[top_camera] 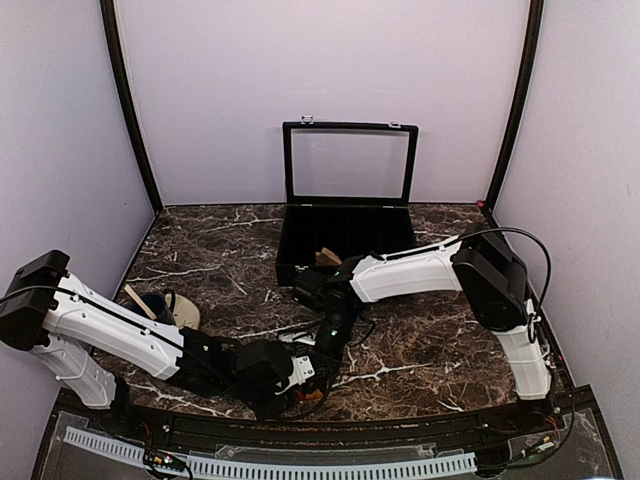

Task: Roll the socks
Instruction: Roll the sock at the center of the board.

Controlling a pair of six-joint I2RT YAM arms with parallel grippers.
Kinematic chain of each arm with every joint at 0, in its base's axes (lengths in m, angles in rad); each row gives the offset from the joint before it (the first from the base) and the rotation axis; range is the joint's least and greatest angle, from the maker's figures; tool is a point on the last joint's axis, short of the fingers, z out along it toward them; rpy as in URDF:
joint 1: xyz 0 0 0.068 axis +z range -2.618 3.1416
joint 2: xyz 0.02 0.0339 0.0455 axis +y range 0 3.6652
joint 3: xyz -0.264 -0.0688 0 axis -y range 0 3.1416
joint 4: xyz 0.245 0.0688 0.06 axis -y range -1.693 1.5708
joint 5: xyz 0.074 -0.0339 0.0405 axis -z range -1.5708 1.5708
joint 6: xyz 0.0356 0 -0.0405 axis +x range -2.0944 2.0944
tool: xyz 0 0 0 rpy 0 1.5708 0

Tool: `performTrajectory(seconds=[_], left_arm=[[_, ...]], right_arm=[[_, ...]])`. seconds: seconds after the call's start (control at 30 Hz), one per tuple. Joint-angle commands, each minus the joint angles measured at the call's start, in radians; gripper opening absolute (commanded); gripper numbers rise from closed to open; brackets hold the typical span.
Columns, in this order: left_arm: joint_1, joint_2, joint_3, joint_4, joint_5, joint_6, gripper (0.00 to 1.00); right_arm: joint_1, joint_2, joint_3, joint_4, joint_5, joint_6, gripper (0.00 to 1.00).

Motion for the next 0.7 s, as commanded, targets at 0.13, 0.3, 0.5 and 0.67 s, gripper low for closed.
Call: performTrajectory(seconds=[0.13, 0.3, 0.5, 0.67], left_arm=[[0.001, 0.037, -0.035, -0.024, 0.084, -0.044, 0.0], [0.034, 0.015, -0.069, -0.01, 0.119, -0.095, 0.0], [0.081, 0.007, -0.08, -0.01, 0.173, -0.12, 0.0], [0.115, 0.032, -0.059, -0.017, 0.234, -0.122, 0.0]], right_arm=[[-0.017, -0.015, -0.068, 0.075, -0.014, 0.033, 0.23], [-0.048, -0.067, -0.145, 0.153, -0.037, 0.067, 0.29], [-0.085, -0.123, -0.216, 0.21, -0.061, 0.087, 0.32], [-0.11, -0.171, -0.275, 0.272, -0.07, 0.109, 0.32]])
